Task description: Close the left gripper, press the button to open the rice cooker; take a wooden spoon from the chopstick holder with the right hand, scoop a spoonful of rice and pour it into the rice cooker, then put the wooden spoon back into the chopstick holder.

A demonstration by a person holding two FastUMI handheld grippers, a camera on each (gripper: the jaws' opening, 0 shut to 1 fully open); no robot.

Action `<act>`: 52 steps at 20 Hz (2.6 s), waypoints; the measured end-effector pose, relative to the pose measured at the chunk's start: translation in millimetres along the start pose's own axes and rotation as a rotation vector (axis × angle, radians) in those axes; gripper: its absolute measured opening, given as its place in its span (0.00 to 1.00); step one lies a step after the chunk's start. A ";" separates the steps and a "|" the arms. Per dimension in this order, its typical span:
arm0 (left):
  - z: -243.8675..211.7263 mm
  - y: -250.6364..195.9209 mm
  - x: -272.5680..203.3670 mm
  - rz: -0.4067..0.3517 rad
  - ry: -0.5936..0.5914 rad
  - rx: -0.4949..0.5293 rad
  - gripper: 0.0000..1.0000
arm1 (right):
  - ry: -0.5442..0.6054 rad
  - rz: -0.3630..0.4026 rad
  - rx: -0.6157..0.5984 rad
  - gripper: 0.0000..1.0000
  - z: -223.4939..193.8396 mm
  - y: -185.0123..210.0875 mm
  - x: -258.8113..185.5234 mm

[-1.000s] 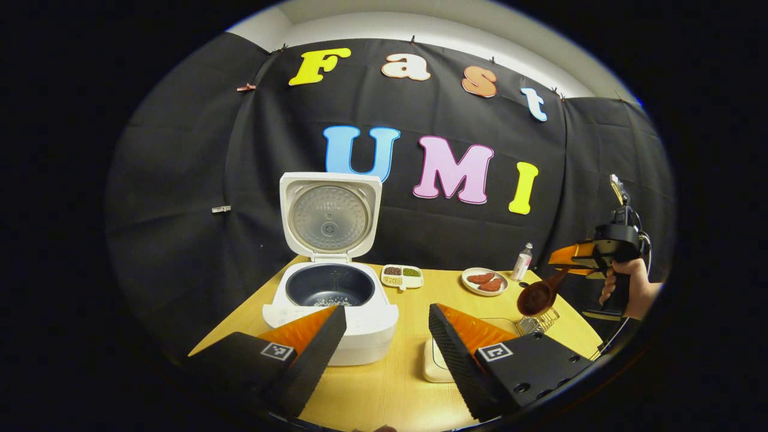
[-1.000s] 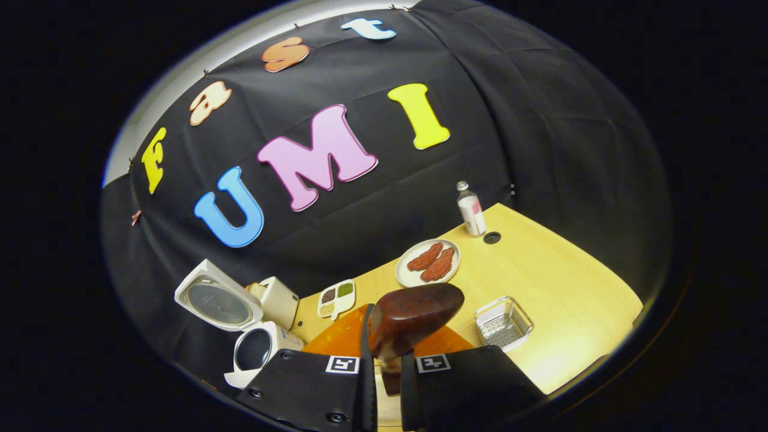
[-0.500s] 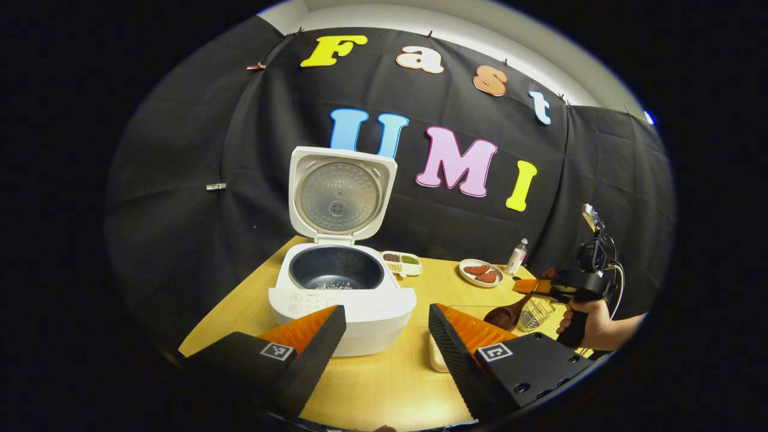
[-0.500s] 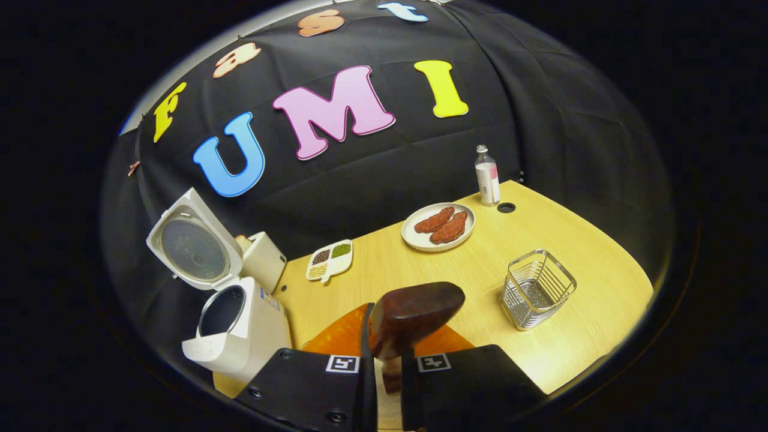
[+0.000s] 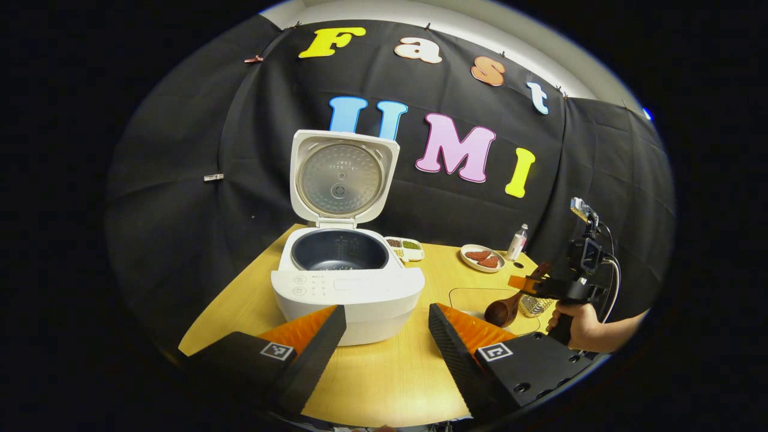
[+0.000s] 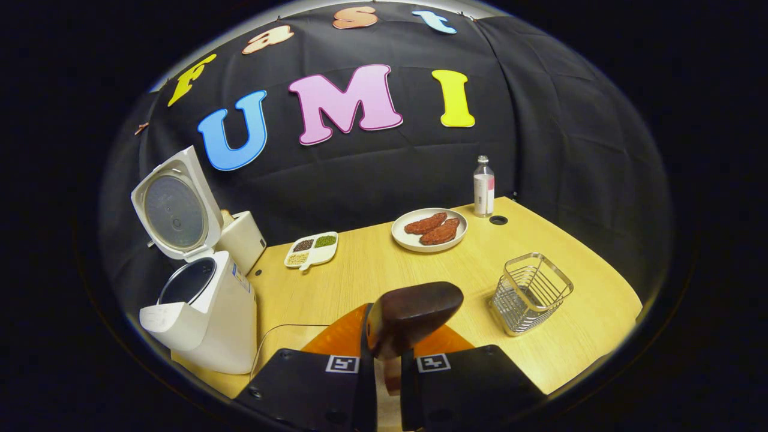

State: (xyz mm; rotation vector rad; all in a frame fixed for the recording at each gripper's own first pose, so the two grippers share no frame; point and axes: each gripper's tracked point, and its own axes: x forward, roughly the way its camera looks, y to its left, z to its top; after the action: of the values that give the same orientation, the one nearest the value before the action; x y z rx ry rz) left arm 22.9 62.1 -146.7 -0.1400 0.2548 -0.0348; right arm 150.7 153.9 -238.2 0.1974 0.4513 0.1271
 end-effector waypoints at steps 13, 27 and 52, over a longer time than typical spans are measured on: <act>-8.1 22.4 -14.4 0.051 0.003 -0.044 0.95 | 0.150 0.111 0.224 0.20 -35.8 74.4 -20.2; 0.8 13.6 -14.7 0.034 -0.009 -0.018 0.95 | 0.276 0.079 0.668 0.15 -36.0 33.5 -43.0; 16.7 32.3 -39.2 0.090 -0.080 -0.036 0.95 | 0.149 0.276 0.878 0.20 127.0 87.1 -43.7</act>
State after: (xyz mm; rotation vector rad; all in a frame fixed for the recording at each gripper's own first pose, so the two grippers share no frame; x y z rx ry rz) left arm -10.2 98.3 -125.6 -0.1648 0.1819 0.0644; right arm 161.3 211.0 -89.0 1.1206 0.6061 0.2094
